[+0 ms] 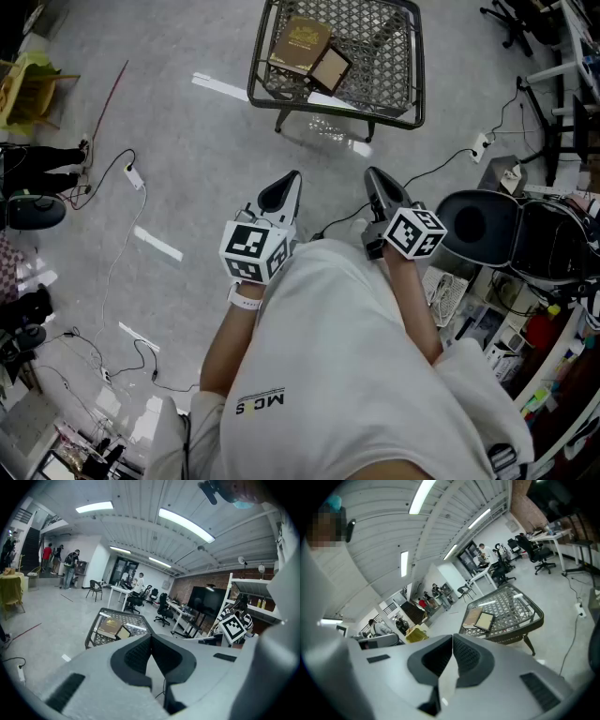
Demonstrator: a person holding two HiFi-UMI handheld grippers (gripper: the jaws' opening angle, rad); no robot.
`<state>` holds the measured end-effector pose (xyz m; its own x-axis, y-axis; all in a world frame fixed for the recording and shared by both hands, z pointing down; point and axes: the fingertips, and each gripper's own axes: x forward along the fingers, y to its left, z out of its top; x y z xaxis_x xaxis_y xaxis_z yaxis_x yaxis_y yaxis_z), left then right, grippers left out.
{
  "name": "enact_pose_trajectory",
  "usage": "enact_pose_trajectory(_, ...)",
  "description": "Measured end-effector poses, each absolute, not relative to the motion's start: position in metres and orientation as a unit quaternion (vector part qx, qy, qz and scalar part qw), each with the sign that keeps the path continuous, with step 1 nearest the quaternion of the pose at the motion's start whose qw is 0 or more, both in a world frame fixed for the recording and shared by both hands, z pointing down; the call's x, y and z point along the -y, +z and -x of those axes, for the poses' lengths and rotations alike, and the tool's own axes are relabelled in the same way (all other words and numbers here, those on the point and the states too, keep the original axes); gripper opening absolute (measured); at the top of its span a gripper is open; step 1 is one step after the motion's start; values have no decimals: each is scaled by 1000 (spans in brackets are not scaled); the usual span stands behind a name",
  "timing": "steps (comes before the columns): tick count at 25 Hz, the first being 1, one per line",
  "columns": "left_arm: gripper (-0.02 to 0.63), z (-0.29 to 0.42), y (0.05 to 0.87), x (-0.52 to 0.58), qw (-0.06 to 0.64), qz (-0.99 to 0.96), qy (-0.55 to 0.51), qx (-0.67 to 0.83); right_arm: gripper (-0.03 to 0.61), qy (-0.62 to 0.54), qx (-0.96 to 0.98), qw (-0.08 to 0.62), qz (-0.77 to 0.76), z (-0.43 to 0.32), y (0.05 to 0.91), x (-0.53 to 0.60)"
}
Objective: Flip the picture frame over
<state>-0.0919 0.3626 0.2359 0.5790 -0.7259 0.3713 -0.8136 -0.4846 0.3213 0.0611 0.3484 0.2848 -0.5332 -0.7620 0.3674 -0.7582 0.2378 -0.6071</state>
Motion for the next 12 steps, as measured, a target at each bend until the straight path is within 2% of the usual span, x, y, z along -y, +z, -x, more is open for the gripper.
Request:
enact_pose_trajectory(5,25,57,229,-379,238,-852,98,456,21,-342,-835,-18,430,-57,248,-380)
enact_pose_trajectory(12,25,24,215,-396,234,-850,82,466,18,-278,-856,-35,435,-72,219,-396)
